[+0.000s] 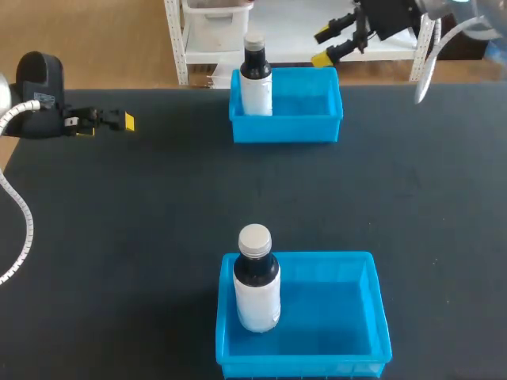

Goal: Pick up the bottle, and place it in the far bin if it is heavy, or in the near bin if it is light.

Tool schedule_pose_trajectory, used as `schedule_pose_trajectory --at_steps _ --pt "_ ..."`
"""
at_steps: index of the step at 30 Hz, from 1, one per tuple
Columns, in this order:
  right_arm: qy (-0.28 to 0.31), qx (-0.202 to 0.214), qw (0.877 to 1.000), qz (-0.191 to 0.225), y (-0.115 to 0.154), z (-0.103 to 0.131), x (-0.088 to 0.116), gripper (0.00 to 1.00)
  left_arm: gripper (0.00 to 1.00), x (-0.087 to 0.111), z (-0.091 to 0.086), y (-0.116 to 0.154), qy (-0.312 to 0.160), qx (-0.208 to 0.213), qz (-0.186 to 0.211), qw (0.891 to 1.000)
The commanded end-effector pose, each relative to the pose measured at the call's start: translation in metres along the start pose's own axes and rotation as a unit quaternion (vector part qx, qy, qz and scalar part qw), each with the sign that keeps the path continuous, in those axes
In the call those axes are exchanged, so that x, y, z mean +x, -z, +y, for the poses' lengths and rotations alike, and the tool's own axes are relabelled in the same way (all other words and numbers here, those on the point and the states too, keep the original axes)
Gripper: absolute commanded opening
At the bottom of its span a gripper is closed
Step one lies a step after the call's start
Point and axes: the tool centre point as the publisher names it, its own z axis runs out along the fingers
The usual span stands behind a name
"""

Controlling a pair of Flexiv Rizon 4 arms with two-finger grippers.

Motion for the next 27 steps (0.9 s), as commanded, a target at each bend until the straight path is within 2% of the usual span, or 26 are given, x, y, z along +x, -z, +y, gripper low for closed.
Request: schedule_pose_trajectory --at_steps 1,11,14,17,27 --pt "-0.01 0.092 0.996 0.0 0.023 0.04 0.008 1.0 1.0 0.0 0.0 0.0 0.0 0.0 0.0 1.0" --pt "-0.038 0.153 0.987 0.011 0.039 0.064 0.015 1.0 1.0 0.0 0.0 0.0 0.0 0.0 0.0 1.0" --pt "-0.046 0.154 0.987 0.019 0.04 0.068 0.016 1.0 1.0 0.0 0.0 0.0 0.0 0.0 0.0 1.0" --pt "-0.061 0.143 0.986 0.06 0.039 0.074 0.016 1.0 1.0 0.0 0.0 0.0 0.0 0.0 0.0 1.0" --pt "-0.061 0.143 0.986 0.06 0.039 0.074 0.016 1.0 1.0 0.0 0.0 0.0 0.0 0.0 0.0 1.0"
